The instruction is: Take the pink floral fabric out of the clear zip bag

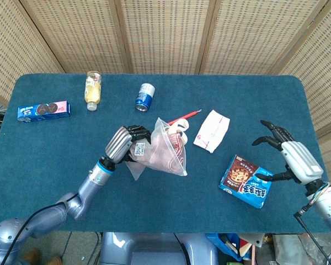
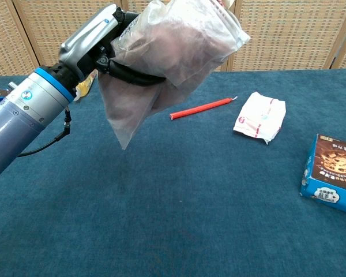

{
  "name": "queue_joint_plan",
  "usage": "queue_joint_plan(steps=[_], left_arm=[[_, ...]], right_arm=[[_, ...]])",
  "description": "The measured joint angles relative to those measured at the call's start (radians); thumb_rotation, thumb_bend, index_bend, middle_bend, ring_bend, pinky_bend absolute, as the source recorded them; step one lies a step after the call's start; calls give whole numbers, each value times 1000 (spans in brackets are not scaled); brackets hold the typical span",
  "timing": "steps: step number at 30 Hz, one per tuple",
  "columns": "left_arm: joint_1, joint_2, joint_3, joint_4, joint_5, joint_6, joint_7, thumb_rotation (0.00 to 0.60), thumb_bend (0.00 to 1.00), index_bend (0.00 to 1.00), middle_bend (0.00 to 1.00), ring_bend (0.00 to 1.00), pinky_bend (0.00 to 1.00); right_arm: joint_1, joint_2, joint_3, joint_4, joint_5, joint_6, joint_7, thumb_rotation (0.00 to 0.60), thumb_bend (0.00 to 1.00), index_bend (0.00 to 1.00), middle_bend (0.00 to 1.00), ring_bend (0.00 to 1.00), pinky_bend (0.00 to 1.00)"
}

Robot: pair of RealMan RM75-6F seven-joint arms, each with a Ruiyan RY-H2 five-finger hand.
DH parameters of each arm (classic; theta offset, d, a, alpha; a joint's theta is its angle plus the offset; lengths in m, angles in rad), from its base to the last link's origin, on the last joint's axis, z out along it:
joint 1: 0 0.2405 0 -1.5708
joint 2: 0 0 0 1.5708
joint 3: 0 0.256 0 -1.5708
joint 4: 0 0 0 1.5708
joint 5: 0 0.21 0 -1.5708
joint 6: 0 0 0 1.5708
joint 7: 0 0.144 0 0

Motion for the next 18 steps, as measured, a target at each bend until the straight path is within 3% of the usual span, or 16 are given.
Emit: queue_joint_plan(steps=[7,18], left_arm=[[-24,-20,0,24,-11,-12,-2,600,188,618,571,476,556],[-50,-65,-7,53,-33,-21,-4,600,188,618,571,476,556]], right_arm=[[32,-3,32,-5,9,10,70,600,0,367,0,0,0],[90,48,65,-86,83,-61,33,600,0,389,0,0,0]])
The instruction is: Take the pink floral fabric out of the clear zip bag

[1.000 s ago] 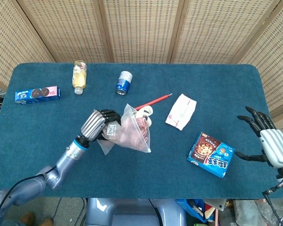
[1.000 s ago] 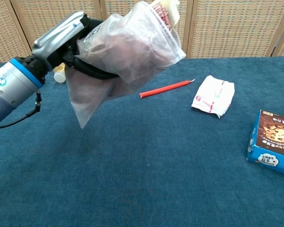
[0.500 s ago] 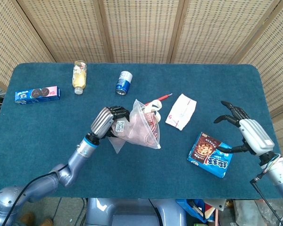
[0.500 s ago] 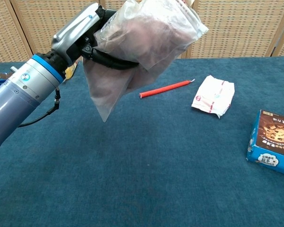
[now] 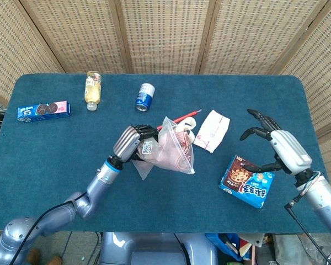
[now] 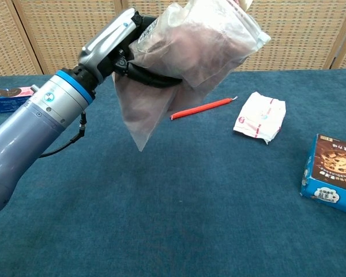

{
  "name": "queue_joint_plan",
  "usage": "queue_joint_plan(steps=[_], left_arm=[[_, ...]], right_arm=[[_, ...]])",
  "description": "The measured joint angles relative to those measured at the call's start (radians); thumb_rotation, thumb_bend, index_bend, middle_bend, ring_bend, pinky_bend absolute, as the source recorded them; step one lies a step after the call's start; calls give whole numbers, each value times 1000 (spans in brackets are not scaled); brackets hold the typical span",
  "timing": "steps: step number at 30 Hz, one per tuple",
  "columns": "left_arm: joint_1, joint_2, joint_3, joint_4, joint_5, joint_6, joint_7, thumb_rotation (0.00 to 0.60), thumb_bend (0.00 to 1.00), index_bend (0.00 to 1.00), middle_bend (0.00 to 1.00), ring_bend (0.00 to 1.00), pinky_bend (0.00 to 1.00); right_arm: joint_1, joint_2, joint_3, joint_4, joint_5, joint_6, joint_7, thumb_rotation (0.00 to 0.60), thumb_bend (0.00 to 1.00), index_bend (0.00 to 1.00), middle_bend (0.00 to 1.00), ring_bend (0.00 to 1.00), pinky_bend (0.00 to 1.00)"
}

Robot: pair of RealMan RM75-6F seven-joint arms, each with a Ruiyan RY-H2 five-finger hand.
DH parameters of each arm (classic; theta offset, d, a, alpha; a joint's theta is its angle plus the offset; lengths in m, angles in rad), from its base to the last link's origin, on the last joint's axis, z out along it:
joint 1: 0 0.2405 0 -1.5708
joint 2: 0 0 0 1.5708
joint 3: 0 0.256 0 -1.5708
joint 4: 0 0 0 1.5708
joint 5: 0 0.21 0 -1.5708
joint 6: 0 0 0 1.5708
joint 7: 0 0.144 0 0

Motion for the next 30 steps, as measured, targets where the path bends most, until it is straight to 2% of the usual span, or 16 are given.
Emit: queue_joint_plan(steps=[6,14,19,30], left_arm=[[-14,-38,-4,22,-6,18,-1,600,188,618,571,476,556],[-39,-67,0,48,-8,26,-5,600,188,618,571,476,556],[-58,-79,-5,51,-14,24,-4,600,187,618,571,476,556],[-107,-96,-27,49,-28,15,11,600,188,618,571,476,556]], right_arm=[[54,-7,23,-28,109,-57,-61,600,0,403,0,0,0],[124,-60,48,-67,278,-80,-213,600,0,416,0,0,0],[147,-77,57,-99,321,-80,-264,600,0,417,0,0,0],[170,-90,70,-119,362,-92,-292,600,0,417,0,0,0]])
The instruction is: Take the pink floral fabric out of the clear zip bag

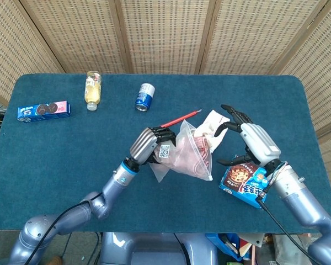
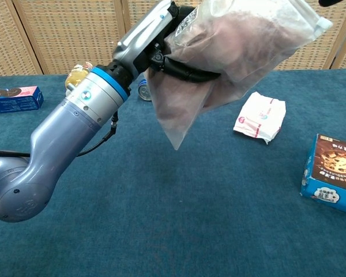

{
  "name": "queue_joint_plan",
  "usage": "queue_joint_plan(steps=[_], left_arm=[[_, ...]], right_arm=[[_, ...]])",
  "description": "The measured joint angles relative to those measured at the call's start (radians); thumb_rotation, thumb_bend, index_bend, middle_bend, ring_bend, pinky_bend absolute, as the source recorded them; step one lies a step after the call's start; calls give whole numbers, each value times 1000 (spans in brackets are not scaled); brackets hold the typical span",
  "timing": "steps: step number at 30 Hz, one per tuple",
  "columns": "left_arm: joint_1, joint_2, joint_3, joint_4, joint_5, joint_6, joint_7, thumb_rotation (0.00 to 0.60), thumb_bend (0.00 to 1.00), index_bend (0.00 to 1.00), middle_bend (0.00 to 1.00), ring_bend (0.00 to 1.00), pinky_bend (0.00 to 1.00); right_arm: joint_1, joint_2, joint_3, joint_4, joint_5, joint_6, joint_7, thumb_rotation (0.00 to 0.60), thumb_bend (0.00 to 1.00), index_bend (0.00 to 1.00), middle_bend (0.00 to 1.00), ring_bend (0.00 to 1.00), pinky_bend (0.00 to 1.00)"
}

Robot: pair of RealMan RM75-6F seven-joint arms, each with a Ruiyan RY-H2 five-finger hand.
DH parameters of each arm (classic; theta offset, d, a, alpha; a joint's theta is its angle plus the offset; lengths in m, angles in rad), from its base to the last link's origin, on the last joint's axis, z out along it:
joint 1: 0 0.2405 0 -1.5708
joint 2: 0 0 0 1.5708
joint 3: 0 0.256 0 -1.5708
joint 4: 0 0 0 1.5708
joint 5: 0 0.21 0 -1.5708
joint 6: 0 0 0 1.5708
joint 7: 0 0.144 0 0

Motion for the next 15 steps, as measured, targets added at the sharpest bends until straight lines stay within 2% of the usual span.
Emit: queue_joint_plan(steps=[15], left_arm=[[-36,8,-26,-45,-21,-5,45,600,188,618,571,476,556]], right_arm=[[26,13,19,-36,41,-39,-2,600,0,418,0,0,0]])
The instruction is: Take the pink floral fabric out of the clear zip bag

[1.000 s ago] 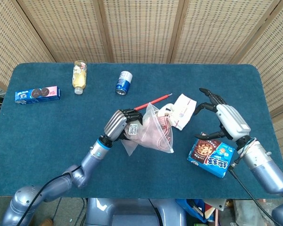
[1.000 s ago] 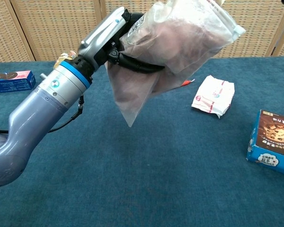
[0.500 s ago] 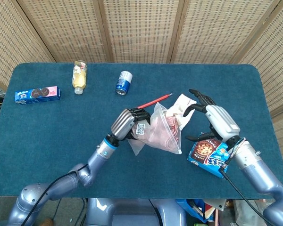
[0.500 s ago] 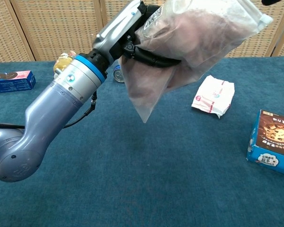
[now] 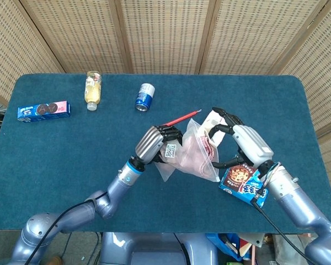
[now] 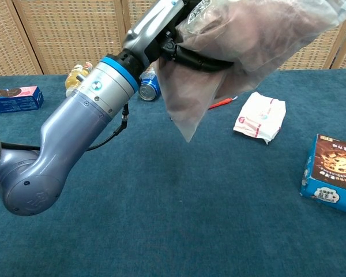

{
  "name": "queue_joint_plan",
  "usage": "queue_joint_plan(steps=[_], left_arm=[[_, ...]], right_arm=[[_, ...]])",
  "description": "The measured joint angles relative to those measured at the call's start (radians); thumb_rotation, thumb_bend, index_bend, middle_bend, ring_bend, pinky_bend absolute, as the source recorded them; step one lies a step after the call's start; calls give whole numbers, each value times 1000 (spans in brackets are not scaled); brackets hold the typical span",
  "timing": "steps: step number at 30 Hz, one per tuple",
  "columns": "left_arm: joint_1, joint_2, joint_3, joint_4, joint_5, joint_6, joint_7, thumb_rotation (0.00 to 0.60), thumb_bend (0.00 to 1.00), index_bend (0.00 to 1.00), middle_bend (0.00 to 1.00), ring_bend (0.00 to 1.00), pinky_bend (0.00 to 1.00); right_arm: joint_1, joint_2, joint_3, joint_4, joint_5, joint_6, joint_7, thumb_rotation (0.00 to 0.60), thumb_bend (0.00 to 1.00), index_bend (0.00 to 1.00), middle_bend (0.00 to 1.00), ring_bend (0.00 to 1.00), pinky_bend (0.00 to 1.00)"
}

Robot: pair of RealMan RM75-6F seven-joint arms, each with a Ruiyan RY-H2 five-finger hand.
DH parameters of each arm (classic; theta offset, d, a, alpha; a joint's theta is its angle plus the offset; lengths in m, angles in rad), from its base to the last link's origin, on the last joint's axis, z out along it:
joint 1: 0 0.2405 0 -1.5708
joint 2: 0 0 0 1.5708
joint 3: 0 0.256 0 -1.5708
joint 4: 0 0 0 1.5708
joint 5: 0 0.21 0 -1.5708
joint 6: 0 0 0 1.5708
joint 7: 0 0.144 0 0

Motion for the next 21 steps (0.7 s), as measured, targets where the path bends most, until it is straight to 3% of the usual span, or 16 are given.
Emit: queue_joint_plan(steps=[11,21], left_arm=[[-2,1,-4,-4,-12,6,2,600,188,618,571,476,556],[-6,-1,-4,-1,-16,8,2,600,188,618,571,476,556]], right_arm=[[12,16,8,-15,32,-16,-6,600,0,417,0,0,0],[11,17,12,-15,5,-31,13,600,0,259,0,0,0]])
